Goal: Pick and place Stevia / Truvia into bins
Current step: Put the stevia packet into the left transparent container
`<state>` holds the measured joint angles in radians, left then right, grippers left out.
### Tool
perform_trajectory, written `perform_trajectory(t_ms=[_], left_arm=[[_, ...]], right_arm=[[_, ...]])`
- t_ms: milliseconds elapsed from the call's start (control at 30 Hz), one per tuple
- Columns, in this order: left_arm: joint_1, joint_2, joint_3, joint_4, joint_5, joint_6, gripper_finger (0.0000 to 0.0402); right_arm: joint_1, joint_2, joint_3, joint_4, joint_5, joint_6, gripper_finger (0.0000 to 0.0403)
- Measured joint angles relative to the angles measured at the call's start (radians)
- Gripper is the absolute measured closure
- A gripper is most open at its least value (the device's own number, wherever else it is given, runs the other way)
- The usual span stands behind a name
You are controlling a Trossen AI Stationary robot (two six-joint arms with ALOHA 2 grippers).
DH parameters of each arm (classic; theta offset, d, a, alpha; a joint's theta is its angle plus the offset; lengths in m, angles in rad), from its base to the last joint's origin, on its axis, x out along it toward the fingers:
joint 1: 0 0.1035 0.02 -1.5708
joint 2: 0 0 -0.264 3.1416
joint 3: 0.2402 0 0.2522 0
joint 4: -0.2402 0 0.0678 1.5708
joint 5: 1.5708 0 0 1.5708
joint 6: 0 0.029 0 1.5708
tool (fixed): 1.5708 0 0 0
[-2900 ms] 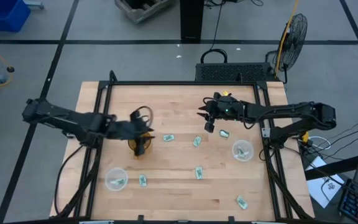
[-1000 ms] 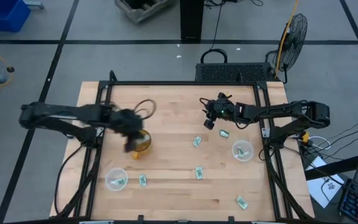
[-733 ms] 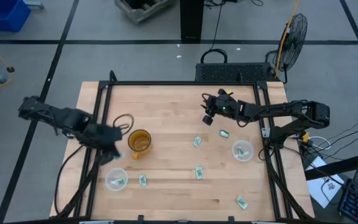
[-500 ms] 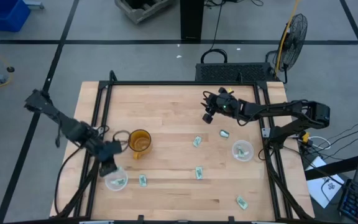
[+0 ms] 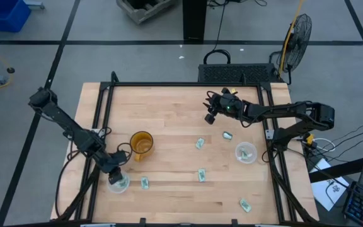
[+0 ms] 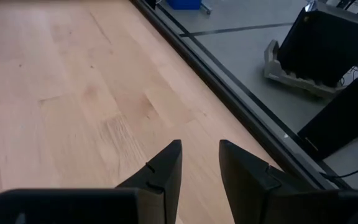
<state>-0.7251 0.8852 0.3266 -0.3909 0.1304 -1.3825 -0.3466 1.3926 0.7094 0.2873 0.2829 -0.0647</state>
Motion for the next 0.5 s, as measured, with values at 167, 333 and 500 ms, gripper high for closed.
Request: perform_trajectory(t_ms=[167, 333, 500], left_arm=[[0.0, -0.001, -0.002, 0.004, 0.011, -0.06, 0.0383], [0.0, -0.001, -0.002, 0.072, 0.008, -0.058, 0.0382], [0.0, -0.001, -0.001, 0.113, 0.007, -0.069, 0.0379]], right_arm=[[0.0, 0.0, 0.0, 0.01, 0.0, -0.003, 0.03], [0.0, 0.0, 0.0, 0.05, 0.0, -0.006, 0.03], [0.0, 0.0, 0.0, 0.032, 0.0, -0.007, 0.03]])
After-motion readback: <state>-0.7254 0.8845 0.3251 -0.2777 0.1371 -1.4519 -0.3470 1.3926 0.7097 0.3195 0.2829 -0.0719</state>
